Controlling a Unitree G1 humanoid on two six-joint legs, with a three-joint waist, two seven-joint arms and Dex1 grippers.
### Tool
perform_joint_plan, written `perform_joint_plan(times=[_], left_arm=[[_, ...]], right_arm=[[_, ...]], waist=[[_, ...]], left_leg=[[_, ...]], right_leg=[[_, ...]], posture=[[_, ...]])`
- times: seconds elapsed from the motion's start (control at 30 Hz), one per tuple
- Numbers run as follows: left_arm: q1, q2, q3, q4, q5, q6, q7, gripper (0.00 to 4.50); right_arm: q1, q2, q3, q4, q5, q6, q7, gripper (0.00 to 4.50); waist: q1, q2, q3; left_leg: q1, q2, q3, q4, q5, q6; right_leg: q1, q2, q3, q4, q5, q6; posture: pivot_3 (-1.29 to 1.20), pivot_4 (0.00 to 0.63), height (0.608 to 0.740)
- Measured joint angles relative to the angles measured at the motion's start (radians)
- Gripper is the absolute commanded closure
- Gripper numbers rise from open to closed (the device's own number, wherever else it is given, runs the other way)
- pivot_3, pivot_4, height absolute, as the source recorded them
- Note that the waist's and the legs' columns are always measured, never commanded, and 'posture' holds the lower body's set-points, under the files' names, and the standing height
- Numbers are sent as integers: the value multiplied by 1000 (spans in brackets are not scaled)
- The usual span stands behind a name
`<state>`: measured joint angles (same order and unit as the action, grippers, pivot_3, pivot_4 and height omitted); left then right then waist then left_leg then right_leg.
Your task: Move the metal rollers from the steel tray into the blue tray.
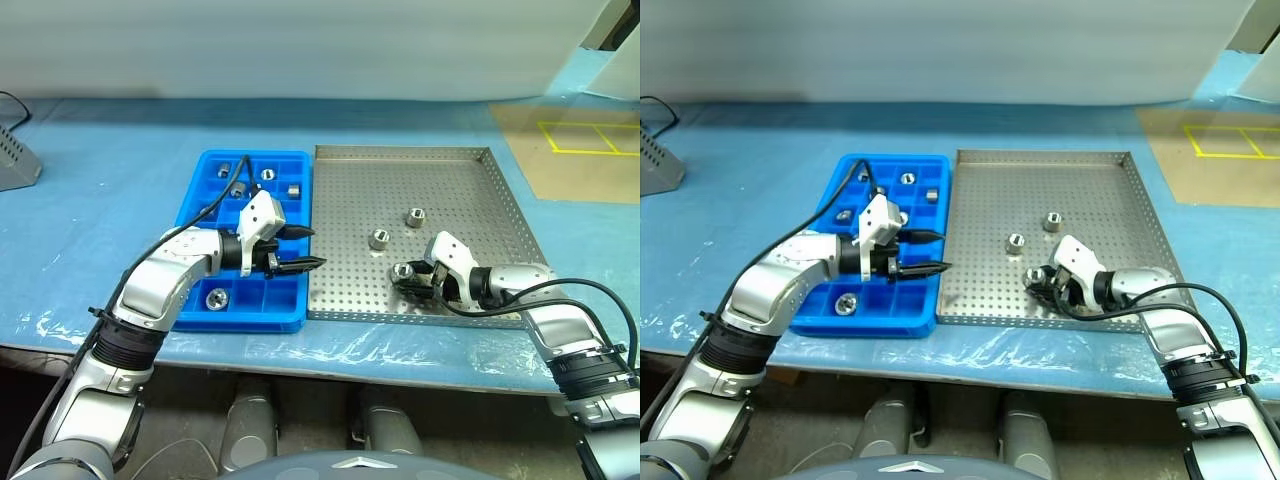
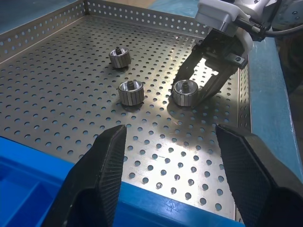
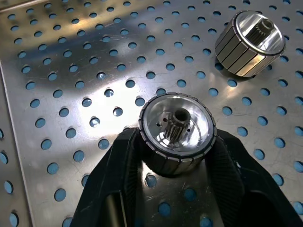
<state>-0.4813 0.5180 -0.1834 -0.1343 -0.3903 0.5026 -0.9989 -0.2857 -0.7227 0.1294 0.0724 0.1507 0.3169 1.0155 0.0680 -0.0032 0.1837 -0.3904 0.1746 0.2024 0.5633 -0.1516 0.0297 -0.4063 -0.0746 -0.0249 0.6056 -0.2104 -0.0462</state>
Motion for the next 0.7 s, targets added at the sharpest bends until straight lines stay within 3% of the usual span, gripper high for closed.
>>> perform_joint_plan(times=[0.2, 0.43, 0.7], left_arm=[[3, -5, 4, 15, 3, -18, 9, 1338], [18, 35, 151, 3, -37, 15, 71, 1338], [51, 117, 313, -43, -64, 76, 166, 1338]], right_arm=[[-1, -5, 0, -2, 1, -2, 9, 2860], [-94, 22, 0, -62, 19, 46, 9, 2860], [-362, 232, 88, -11, 27, 2, 29, 2860]], waist=[[0, 0, 0], [-17, 0, 0], [-18, 0, 0]], left_leg=[[0, 0, 0, 0, 0, 0], [0, 0, 0, -1, 0, -1], [-4, 1, 0, -2, 0, -1]], right_leg=[[0, 0, 0, 0, 0, 0], [-2, 0, 0, 1, 0, 0], [-5, 0, -1, 1, 0, -2]], posture=[[-55, 150, 740], [-22, 150, 740], [119, 150, 740]])
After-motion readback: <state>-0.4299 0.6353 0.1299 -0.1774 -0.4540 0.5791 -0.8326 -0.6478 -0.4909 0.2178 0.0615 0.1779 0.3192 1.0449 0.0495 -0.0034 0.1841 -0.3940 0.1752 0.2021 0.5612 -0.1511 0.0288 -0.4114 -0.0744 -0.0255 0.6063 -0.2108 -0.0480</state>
